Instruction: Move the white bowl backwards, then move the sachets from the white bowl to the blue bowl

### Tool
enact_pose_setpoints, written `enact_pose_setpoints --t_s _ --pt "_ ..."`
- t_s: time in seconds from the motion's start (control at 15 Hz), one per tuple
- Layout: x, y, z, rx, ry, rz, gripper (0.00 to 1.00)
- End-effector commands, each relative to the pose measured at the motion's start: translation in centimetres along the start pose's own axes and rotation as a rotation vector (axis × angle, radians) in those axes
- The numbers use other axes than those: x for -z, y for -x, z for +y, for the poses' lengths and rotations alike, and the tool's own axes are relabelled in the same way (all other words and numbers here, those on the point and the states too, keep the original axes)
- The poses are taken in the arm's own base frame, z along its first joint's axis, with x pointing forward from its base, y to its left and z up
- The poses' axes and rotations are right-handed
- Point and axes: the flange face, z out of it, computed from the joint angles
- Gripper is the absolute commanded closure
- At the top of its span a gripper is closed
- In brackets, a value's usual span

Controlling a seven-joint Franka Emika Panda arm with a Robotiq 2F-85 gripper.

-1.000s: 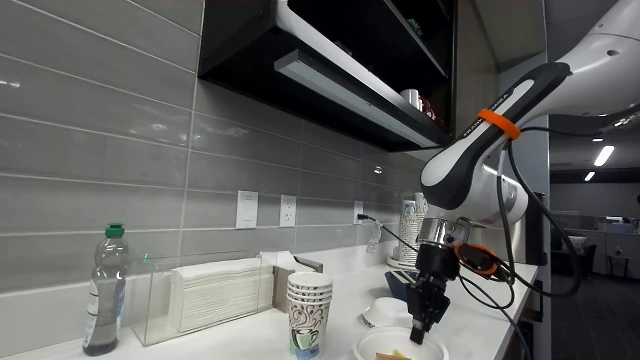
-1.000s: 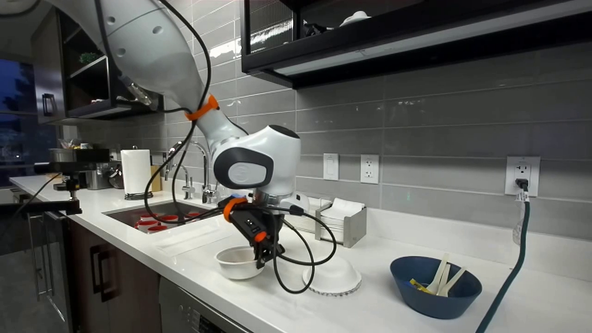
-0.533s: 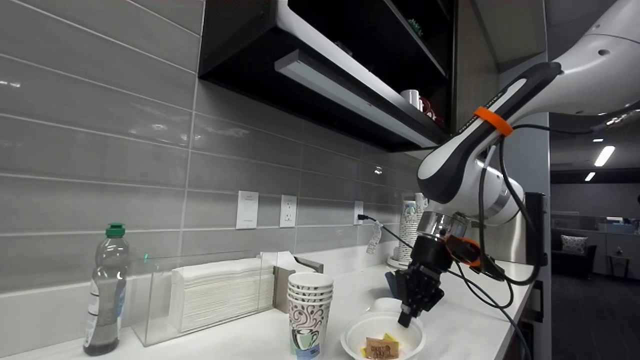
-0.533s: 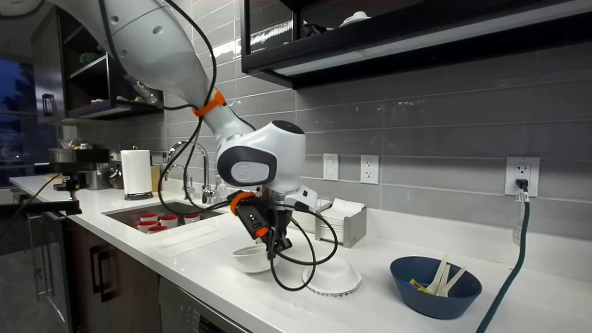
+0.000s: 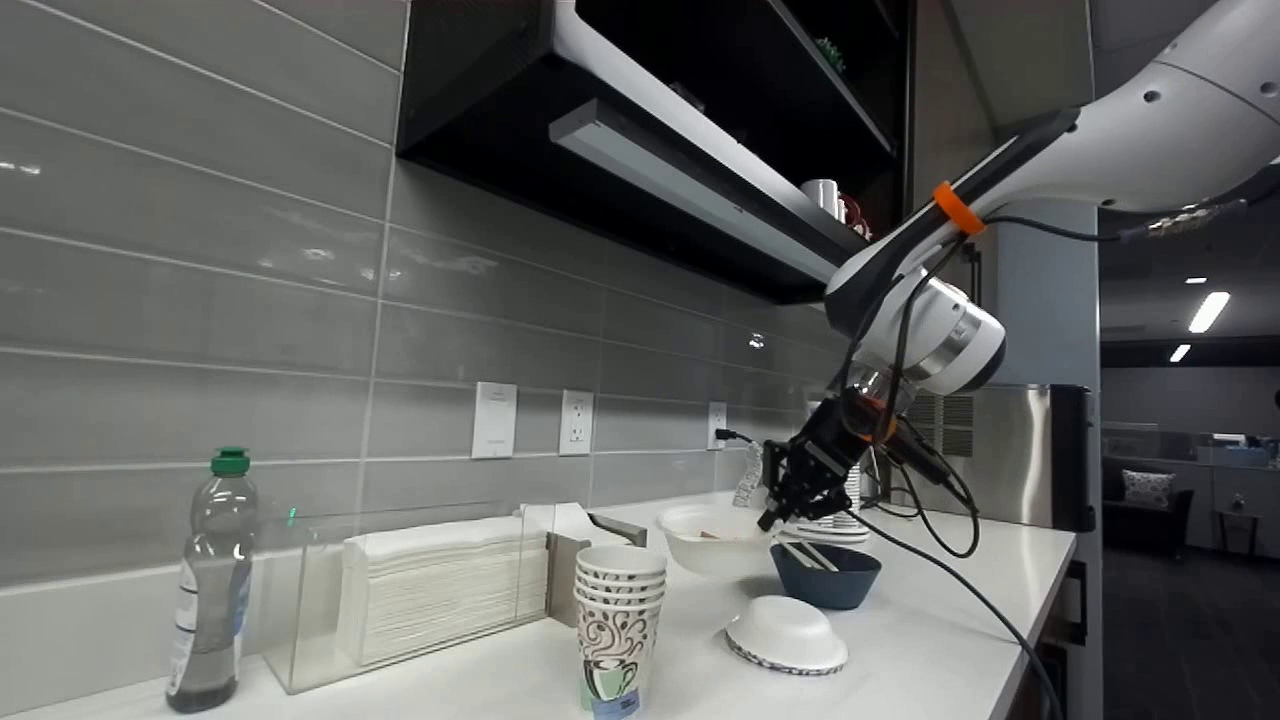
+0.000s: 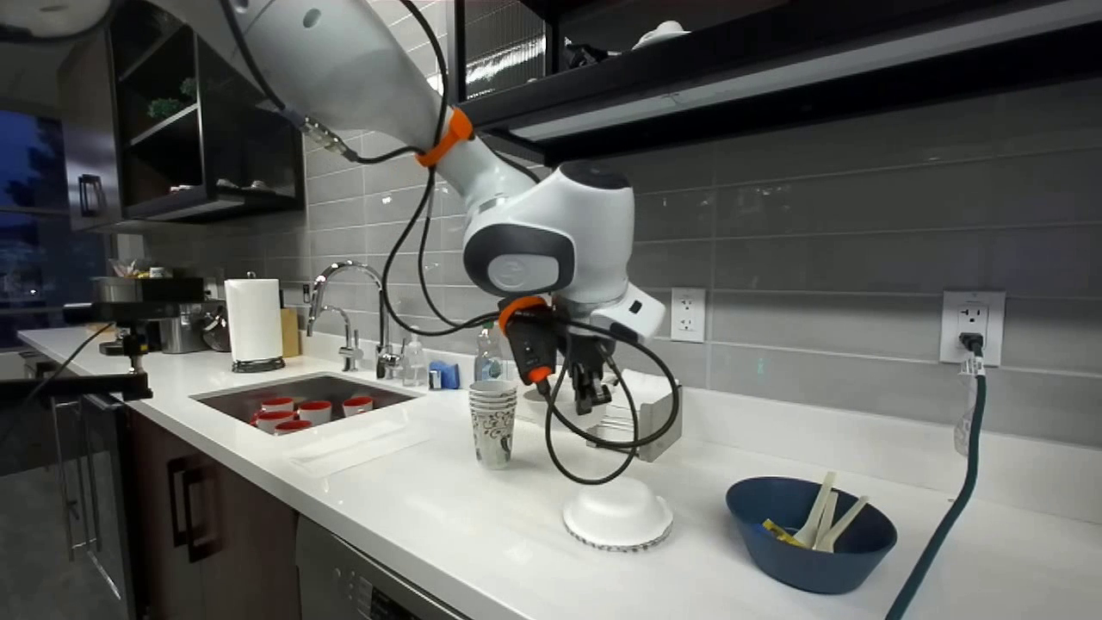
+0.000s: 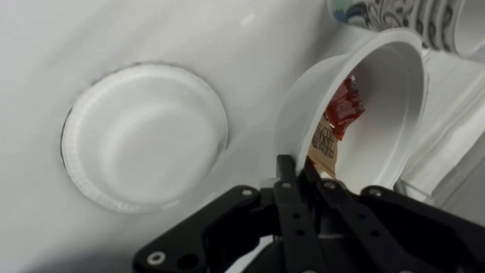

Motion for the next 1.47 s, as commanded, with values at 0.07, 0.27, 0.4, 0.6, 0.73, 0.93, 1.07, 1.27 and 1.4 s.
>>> enact_pose_setpoints --t_s 0.07,0.27,0.4,0.6,0.73,0.93,1.07,1.27,1.4 --pt "-2.0 -6.5 1.5 -0.204 -0.039 0.143 0.98" --pt "-4.7 -10.0 3.5 -0.329 -0.036 0.239 0.98" --pt "-6.4 -11.9 4.8 -0.411 -0.027 0.301 0.98" --pt "-8.9 -13.7 6.3 -0.532 -0.007 0.386 0.98" --pt "-10.3 -14.4 6.8 -0.621 -0.001 0.432 0.98" --pt "-11.7 -14.6 7.2 -0.769 -0.015 0.492 0.98" --pt "-11.8 -14.4 7.0 -0.869 -0.038 0.524 0.98" --pt "-11.4 -13.3 5.9 -0.943 -0.066 0.530 0.98" --pt "-11.8 -11.8 4.4 -0.892 -0.050 0.485 0.98"
